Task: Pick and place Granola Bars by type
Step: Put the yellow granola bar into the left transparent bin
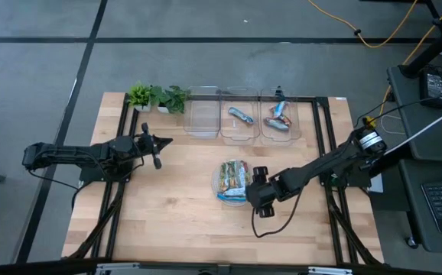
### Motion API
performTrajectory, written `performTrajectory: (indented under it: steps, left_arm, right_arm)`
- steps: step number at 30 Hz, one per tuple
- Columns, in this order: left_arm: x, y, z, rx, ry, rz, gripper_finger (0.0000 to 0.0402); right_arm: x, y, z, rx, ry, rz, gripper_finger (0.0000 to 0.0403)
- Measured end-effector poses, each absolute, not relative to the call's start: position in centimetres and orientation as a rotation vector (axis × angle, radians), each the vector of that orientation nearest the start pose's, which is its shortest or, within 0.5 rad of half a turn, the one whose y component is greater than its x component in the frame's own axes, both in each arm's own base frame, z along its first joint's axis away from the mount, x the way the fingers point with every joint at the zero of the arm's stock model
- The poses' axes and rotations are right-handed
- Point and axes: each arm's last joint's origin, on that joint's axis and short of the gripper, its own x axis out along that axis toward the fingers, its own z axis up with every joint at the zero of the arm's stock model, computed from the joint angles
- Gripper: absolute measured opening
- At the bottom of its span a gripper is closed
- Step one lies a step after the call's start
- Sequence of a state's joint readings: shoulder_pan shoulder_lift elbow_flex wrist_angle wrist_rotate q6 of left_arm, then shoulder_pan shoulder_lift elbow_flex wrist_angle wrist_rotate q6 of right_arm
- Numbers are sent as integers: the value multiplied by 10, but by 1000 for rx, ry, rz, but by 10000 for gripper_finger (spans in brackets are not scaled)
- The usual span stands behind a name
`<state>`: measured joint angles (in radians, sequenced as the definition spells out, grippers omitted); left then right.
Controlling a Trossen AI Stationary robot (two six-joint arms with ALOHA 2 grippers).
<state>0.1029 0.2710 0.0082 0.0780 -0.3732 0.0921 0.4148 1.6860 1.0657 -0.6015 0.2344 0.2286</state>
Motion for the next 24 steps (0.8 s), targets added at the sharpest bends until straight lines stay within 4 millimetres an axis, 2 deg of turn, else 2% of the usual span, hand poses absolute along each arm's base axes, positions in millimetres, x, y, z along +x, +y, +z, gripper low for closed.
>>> performTrajectory:
  steps: [6,11,15,24]
  left_arm:
    - [109,22,151,115,206,466,4]
    - [109,22,151,115,206,466,4]
    - [109,22,151,115,206,466,4]
    - [109,22,151,115,206,466,4]
  right_arm:
    - [298,116,174,-182,1181,-42,287]
    - [301,110,170,-172,1194,-64,253]
    - [302,106,170,-164,1193,-75,199]
    - [303,104,170,-156,1196,-76,49]
